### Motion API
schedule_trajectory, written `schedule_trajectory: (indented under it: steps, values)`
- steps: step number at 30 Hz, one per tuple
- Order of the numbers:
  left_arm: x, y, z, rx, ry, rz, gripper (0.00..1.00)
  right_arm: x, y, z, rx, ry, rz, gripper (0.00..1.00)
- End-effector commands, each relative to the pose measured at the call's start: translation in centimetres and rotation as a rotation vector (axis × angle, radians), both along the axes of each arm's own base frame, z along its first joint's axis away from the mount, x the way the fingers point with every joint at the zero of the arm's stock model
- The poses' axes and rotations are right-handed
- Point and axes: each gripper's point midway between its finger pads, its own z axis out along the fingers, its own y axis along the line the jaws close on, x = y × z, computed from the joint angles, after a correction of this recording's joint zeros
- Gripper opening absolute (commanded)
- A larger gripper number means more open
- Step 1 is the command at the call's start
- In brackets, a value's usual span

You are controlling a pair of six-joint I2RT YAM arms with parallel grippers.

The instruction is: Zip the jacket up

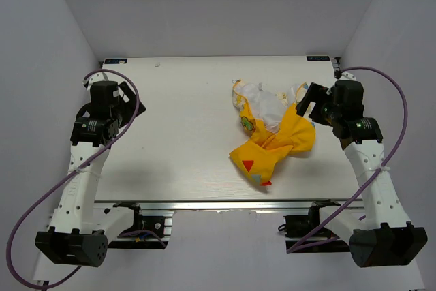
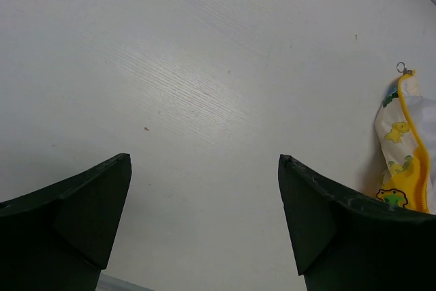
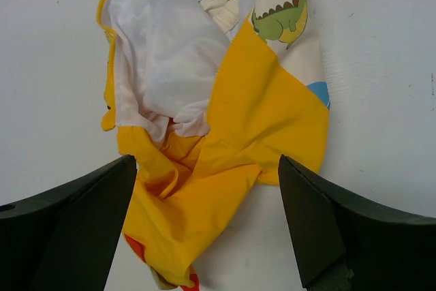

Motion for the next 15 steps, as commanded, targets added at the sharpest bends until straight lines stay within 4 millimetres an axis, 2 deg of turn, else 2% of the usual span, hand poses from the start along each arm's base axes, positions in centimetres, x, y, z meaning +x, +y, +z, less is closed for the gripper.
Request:
schedule_trajectory:
  steps: [1,3,6,9,11,12,13,14,15]
  values:
    - [-0.4,0.3,1.4,0.017,-0.029,0.004,0.98,0.4,-0.3,2.7,0.005,-0.079,-0.020,0.89]
    - [-0.3,0.4,1.4,0.019,-0.032,0.004,0.98,0.4,-1.2,3.0,-0.001,-0.099,-0.085,0.89]
    - [-0.1,-0.2,1.0,-0.002,-0.035,-0.021,0.98,0.2,-0.8,3.4,-0.005,-0.161,-0.038,0.89]
    - [1.1,-1.1,0.8,-0.035,-0.064,-0.050,0.98,0.6,-1.0,3.4,-0.020,-0.183,-0.044,0.89]
    - [2.6,-3.1,0.9,-0.102,-0.096,-0.132,0.98,1.0,-1.4,3.5,-0.034,-0.184,-0.066,0.89]
    - [3.8,-4.2,-0.1,-0.135,-0.077,-0.178,0.98,1.4,-1.8,3.2,-0.048,-0.173,-0.084,0.89]
    - [4.8,-6.5,0.2,-0.210,-0.103,-0.279,0.98,1.7,-1.8,3.0,-0.052,-0.165,-0.087,0.89]
    - [5.5,-7.6,-0.2,-0.240,-0.101,-0.327,0.98,2.1,-1.9,3.1,-0.055,-0.166,-0.091,0.89]
    - [6.2,-9.2,-0.7,-0.260,-0.093,-0.373,0.98,2.8,-1.9,2.3,-0.063,-0.136,-0.091,0.89]
